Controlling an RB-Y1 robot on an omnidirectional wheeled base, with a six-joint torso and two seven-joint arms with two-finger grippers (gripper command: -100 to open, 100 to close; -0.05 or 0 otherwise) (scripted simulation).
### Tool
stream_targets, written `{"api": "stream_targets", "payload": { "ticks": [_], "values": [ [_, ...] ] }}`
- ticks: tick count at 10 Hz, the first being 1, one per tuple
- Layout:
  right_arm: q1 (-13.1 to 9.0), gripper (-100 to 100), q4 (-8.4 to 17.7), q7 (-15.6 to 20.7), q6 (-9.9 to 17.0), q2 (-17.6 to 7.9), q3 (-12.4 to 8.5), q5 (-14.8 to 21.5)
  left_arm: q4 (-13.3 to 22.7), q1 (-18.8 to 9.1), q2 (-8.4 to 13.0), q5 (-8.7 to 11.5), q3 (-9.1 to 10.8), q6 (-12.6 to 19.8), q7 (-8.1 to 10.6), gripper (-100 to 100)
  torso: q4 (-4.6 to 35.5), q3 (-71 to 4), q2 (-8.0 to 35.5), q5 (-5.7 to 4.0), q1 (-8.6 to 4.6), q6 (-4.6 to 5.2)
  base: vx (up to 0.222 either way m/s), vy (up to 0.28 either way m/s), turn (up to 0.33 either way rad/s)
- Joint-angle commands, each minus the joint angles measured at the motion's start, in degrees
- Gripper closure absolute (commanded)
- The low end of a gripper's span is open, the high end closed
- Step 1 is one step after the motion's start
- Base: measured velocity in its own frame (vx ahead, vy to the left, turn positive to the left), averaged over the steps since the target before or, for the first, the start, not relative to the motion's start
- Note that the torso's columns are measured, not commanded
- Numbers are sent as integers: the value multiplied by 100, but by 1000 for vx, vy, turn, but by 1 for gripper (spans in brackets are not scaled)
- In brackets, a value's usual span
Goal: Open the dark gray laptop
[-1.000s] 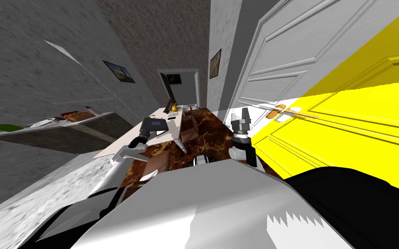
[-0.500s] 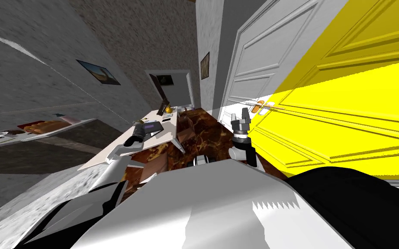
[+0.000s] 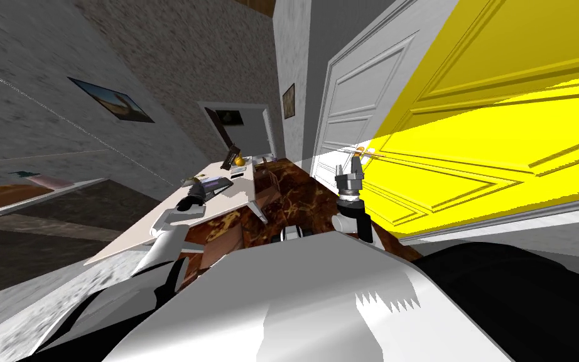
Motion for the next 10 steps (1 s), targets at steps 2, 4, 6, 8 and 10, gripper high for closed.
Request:
{"api": "stream_targets", "payload": {
  "ticks": [2, 4, 6, 8, 10],
  "values": [
    [-3, 0, 1, 0, 1, -1, 0, 0, 34, -141, -117, -630, 408, 235, 146, -100, 17, 32, 52, 13, 46, 12, -124, 94, -269],
    [-3, 0, 1, 0, 1, -2, 0, 0, 80, -286, -231, -975, 802, 475, 295, -100, 11, 24, 42, 12, 42, 8, -159, 107, -334],
    [-1, 0, 1, 0, 1, -1, -1, 0, 80, -286, -231, -1196, 802, 475, 295, -100, 7, 13, 19, 4, 18, -7, -59, 24, -45],
    [-3, 0, 1, 0, 0, -1, 0, 0, 126, -431, -346, -1584, 1195, 715, 444, -100, 7, 16, 32, 9, 33, 19, -154, 71, -404],
    [0, 0, 1, 0, 1, -1, -1, 0, 173, -576, -460, -1903, 1448, 955, 592, -100, 10, 19, 28, 9, 32, -5, -136, 59, -220]
  ]
}}
